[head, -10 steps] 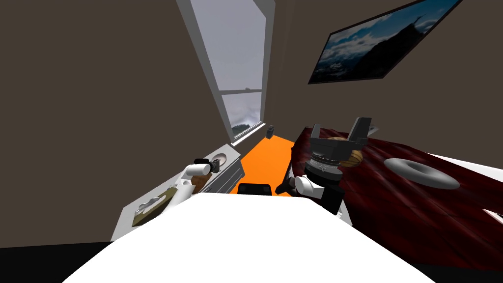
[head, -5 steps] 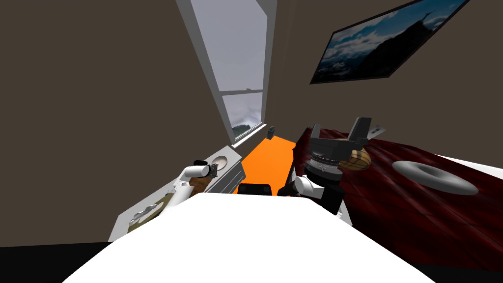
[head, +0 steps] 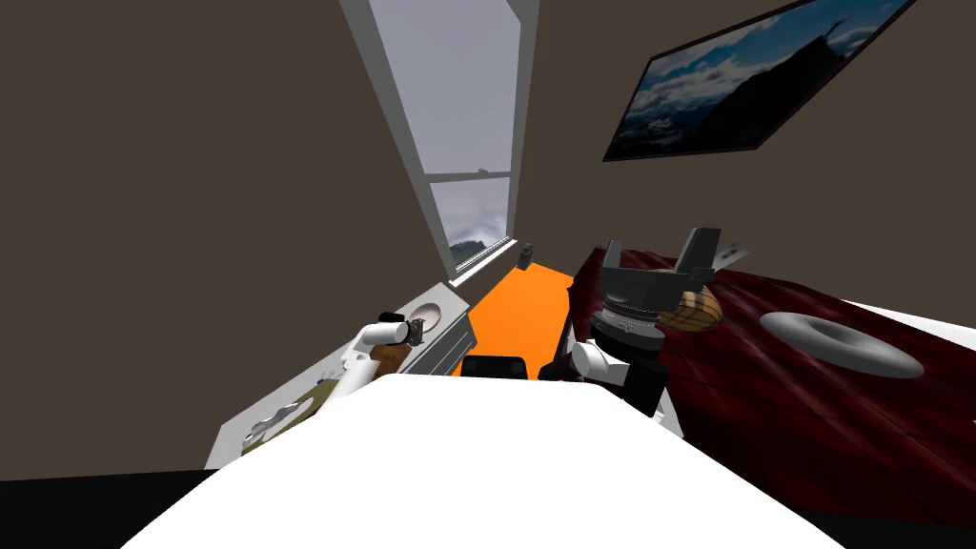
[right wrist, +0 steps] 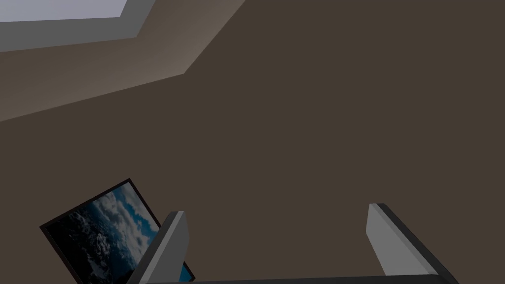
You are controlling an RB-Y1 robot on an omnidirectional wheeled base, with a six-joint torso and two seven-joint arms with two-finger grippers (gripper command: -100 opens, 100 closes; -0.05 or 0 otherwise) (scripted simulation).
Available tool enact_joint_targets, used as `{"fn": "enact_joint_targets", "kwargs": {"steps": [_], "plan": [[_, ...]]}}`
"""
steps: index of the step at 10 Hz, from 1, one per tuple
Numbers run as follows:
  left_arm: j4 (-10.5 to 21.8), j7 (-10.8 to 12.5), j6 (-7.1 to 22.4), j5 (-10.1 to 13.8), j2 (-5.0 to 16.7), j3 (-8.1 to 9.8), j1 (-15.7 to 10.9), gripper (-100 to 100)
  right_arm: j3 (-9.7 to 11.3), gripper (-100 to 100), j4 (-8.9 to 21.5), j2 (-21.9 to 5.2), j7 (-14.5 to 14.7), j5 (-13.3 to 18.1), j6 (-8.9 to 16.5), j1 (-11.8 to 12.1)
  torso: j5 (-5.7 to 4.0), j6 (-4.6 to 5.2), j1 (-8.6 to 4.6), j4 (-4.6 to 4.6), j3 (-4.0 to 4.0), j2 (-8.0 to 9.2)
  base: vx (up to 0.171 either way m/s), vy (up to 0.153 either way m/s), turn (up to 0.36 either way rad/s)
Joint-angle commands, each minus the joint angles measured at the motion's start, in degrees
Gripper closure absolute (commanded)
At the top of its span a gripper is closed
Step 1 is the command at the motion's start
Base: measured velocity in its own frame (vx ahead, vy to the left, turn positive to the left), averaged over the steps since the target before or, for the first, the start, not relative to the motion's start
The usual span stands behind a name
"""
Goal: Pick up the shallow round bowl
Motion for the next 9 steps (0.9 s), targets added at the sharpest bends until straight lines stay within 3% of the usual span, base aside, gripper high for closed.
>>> {"fn": "enact_joint_targets", "kwargs": {"steps": [1,2,6,7,8,9], "plan": [[0.0,0.0,0.0,0.0,0.0,0.0,0.0,-100,0.0,0,0.0,0.0,0.0,0.0,0.0,0.0,0.0,0.0,0.0,0.0,0.0,0.0,0.0,0.0,0.0],[0.2,-0.1,-0.3,0.0,0.0,-0.02,0.0,100,0.0,0,0.0,0.0,0.0,0.0,0.0,0.0,-0.01,0.0,-0.01,0.01,0.01,0.02,0.0,0.0,0.0],[0.2,0.0,-0.2,0.0,-0.1,-0.03,0.0,100,0.0,0,0.0,0.0,0.0,0.0,0.0,0.0,-0.03,0.01,-0.04,0.03,0.02,0.02,0.0,0.0,0.0],[0.2,0.0,-0.2,0.0,-0.1,-0.04,0.0,0,0.0,0,0.0,0.0,0.0,0.0,0.0,0.0,-0.04,0.02,-0.04,0.04,0.03,0.03,0.0,0.0,0.0],[-1.5,0.3,1.1,0.3,0.3,0.17,0.3,100,0.0,0,0.0,0.0,0.0,0.0,0.0,0.0,-0.04,0.02,-0.05,0.04,0.04,0.04,-0.003,-0.005,0.019],[-2.6,0.5,2.0,0.5,0.5,0.32,0.5,100,0.0,0,0.0,0.0,0.0,0.0,0.0,0.0,-0.08,0.01,-0.09,0.06,0.06,0.06,-0.006,-0.006,0.025]]}}
